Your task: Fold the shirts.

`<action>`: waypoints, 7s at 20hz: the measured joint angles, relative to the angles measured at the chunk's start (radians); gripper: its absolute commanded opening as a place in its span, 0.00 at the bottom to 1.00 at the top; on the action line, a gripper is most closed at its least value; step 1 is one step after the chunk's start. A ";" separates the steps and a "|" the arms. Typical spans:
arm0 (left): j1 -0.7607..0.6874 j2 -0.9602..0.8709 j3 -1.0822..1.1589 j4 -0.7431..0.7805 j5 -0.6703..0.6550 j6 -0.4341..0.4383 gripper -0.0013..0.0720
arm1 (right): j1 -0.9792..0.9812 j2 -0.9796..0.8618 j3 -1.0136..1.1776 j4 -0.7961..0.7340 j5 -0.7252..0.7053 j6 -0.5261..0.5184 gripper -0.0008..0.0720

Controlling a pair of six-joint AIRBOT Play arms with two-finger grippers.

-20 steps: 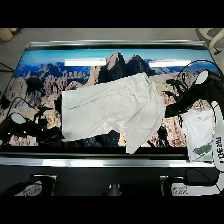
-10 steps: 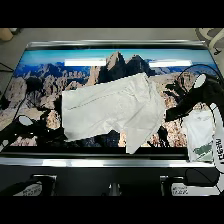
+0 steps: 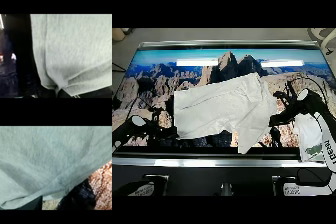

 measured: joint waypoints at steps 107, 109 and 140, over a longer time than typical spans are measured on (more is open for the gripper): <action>0.169 -0.054 0.077 0.161 -0.249 0.015 0.45 | 0.130 0.208 0.001 -0.190 0.203 -0.040 0.60; 0.168 -0.053 0.069 0.145 -0.224 0.017 0.19 | 0.130 0.212 -0.022 -0.187 0.201 -0.040 0.60; 0.178 0.015 0.407 0.079 -0.162 0.037 0.05 | 0.130 0.322 -0.014 -0.070 -0.204 0.029 0.05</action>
